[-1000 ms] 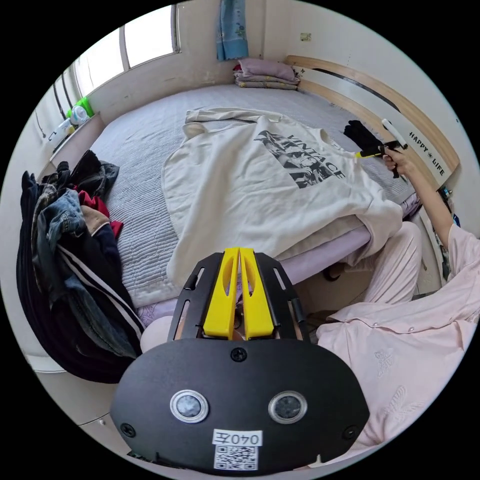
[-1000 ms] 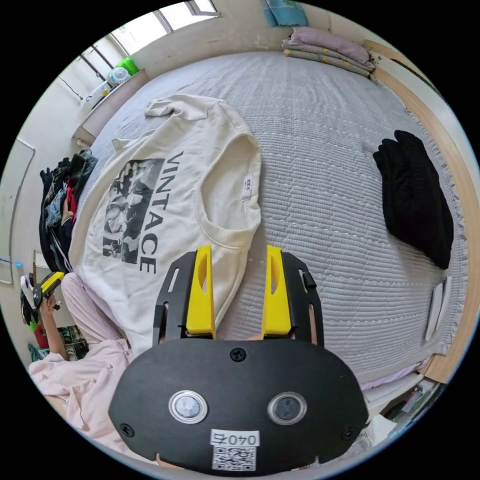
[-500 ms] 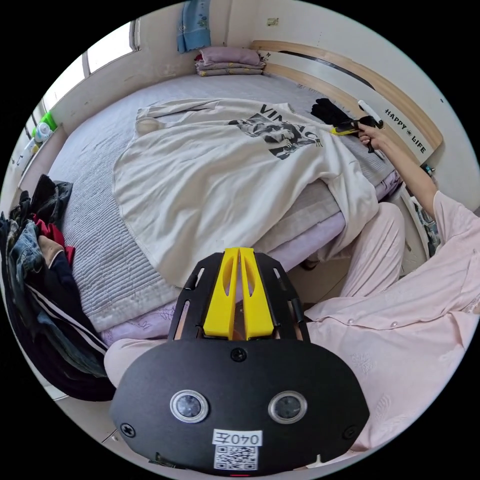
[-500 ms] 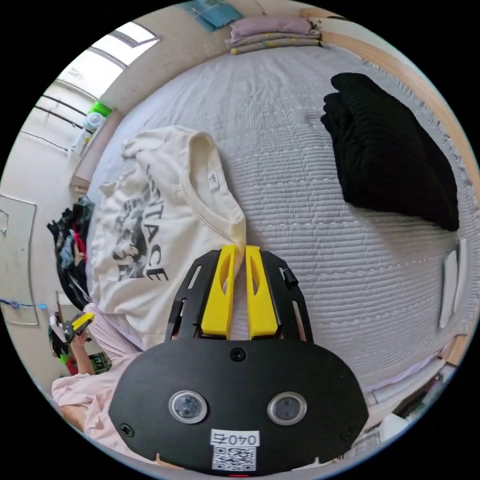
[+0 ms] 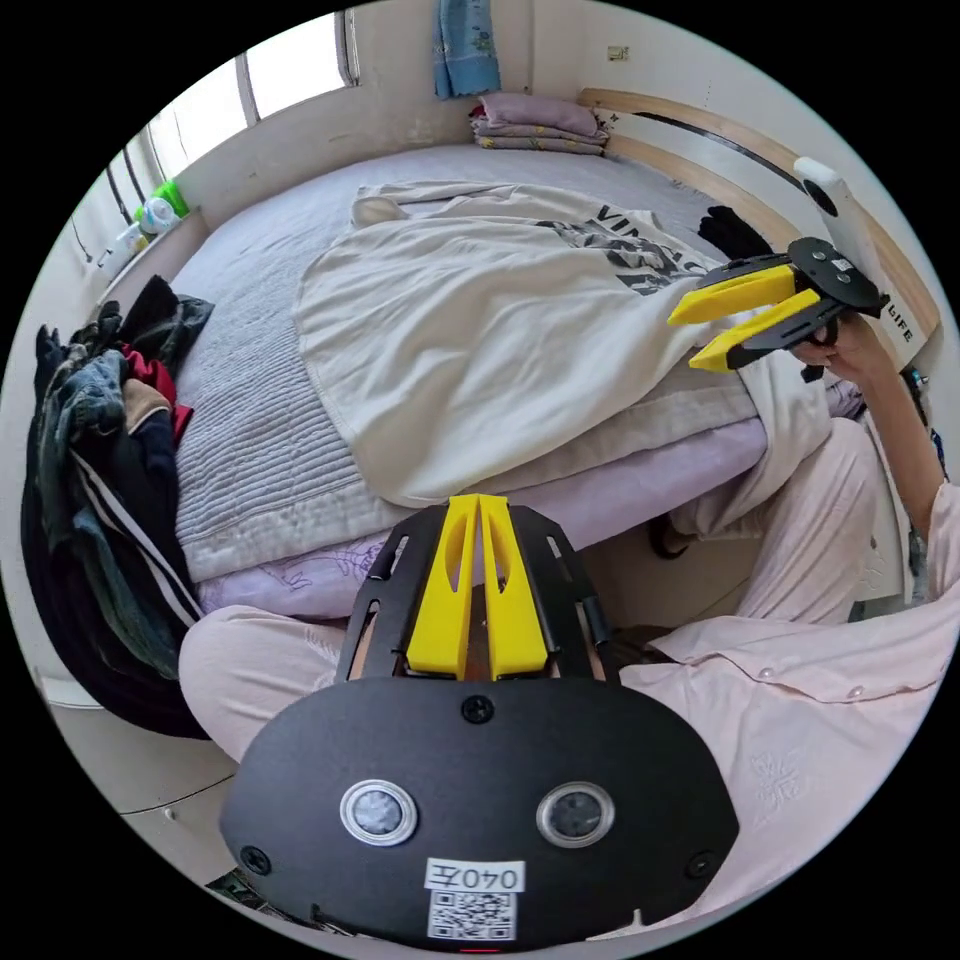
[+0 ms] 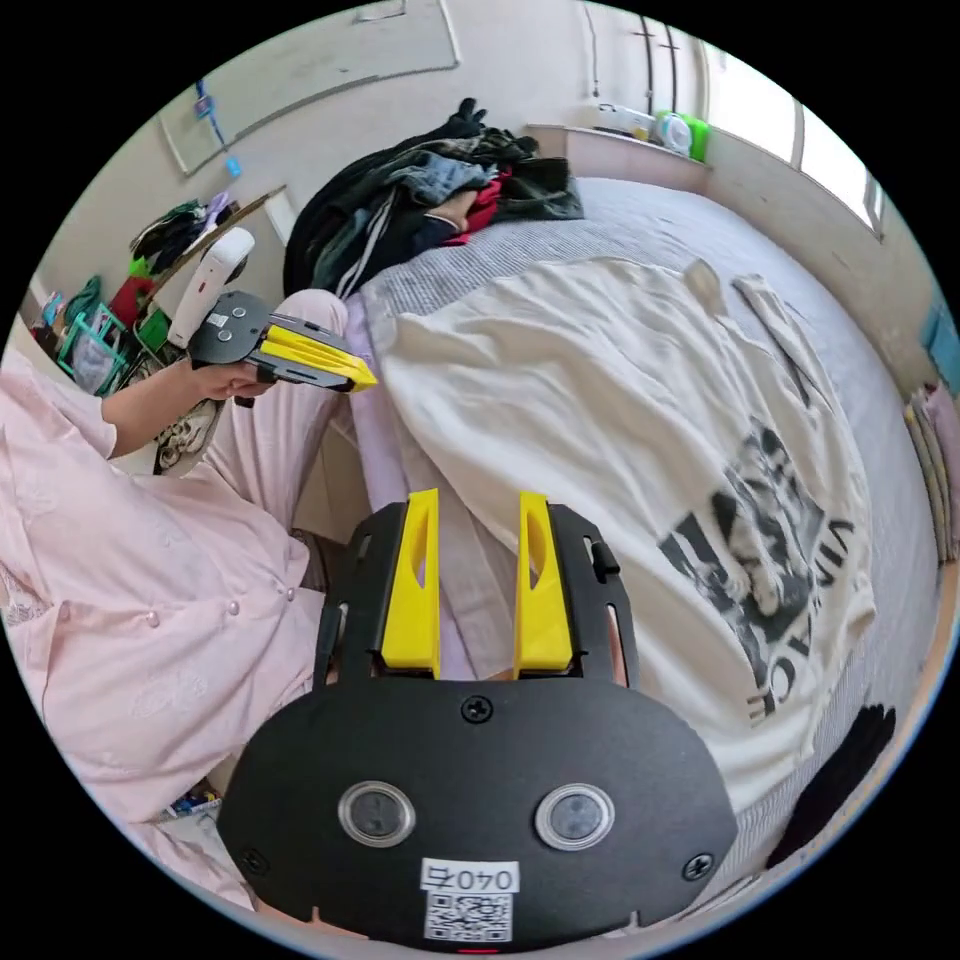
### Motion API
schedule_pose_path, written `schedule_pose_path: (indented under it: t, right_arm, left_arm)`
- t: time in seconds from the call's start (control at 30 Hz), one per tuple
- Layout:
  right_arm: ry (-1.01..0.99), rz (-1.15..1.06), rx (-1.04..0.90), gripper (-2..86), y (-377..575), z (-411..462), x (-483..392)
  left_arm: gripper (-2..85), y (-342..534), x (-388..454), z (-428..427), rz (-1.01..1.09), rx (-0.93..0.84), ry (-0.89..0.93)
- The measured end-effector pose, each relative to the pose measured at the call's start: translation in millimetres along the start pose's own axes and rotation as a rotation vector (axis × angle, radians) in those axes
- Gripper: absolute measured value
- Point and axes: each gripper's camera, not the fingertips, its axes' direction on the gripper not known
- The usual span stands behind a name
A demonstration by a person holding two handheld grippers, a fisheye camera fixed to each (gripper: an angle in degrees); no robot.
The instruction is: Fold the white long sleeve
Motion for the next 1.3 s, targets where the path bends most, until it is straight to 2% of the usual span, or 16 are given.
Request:
schedule_pose_path:
  t: [0.2,0.27,0.33,0.57,0.63,0.8,0.97,1.13,1.3]
  right_arm:
    - [-0.089,-0.140,-0.067,11.2,-88.6,63.4,-40.2]
    - [0.007,-0.143,-0.157,7.5,-103.9,84.2,-41.3]
    - [-0.025,-0.136,-0.130,2.3,-108.2,69.7,-29.8]
    - [-0.311,0.272,0.058,-0.6,-93.7,9.4,98.9]
    - [-0.388,0.322,0.095,-0.6,-86.1,4.9,117.6]
    - [-0.383,0.355,0.107,-0.6,-75.9,-0.8,128.1]
    - [-0.337,0.348,0.224,-0.7,-72.3,-44.2,129.8]
    - [-0.284,0.262,0.237,-0.7,-80.5,-80.1,115.0]
    - [-0.266,0.233,0.230,-0.7,-84.6,-93.0,104.8]
  left_arm:
    - [-0.9,-1.3,-11.1,-2.7,-0.016,0.023,-0.109]
    - [-0.9,-3.8,-18.9,-4.7,-0.040,0.035,-0.104]
    - [-0.9,-4.8,-26.6,-9.9,-0.062,0.066,-0.097]
    - [-0.9,-13.2,-43.7,-16.0,-0.114,0.155,0.004]
    - [-0.9,-18.7,-40.5,-17.5,-0.095,0.188,0.016]
    - [-0.9,-42.2,-20.3,-8.0,0.021,0.231,0.110]
    - [-0.4,-62.9,7.3,1.7,0.167,0.262,0.195]
    - [2.6,-81.4,36.0,8.5,0.319,0.304,0.113]
    - [6.1,-102.9,64.0,29.1,0.560,0.182,-0.069]
